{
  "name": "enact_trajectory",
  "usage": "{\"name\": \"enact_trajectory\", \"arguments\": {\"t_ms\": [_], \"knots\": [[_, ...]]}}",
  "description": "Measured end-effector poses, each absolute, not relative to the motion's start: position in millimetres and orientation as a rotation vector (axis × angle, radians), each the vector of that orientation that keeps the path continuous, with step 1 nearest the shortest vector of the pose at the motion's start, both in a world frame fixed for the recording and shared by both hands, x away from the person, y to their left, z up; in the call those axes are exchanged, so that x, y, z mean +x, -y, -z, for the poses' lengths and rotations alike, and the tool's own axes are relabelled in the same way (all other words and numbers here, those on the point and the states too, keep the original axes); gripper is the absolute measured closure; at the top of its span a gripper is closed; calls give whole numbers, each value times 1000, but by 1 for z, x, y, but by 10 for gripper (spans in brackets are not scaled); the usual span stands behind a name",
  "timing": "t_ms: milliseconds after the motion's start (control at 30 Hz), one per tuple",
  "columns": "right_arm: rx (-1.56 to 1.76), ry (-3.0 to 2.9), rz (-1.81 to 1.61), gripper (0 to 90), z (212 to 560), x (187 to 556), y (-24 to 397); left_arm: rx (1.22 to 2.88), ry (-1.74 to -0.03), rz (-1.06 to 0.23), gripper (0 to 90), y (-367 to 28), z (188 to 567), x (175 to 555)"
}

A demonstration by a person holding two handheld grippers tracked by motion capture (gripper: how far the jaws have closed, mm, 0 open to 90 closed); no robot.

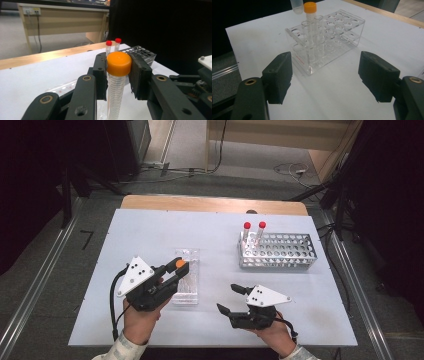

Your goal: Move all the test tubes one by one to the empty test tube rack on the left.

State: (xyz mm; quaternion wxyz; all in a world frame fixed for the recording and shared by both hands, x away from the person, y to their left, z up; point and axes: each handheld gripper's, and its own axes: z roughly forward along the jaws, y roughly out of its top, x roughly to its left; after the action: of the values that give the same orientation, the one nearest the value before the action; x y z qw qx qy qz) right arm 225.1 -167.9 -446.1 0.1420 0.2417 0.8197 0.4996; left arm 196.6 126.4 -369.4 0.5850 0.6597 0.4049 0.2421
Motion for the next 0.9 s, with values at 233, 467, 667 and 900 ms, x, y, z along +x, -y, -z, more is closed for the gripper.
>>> {"name": "enact_trajectory", "arguments": {"t_ms": [233,467,667,900], "knots": [[707,-2361,-1437,262,446,226,169,1593,-955,-634,697,-124,378,194],[708,-2357,-1436,264,446,226,170,1633,-978,-645,696,-118,393,198],[705,-2356,-1435,266,446,226,170,1653,-1001,-645,696,-118,404,201],[703,-2353,-1434,268,446,226,170,1672,-1011,-645,696,-116,413,202]]}}
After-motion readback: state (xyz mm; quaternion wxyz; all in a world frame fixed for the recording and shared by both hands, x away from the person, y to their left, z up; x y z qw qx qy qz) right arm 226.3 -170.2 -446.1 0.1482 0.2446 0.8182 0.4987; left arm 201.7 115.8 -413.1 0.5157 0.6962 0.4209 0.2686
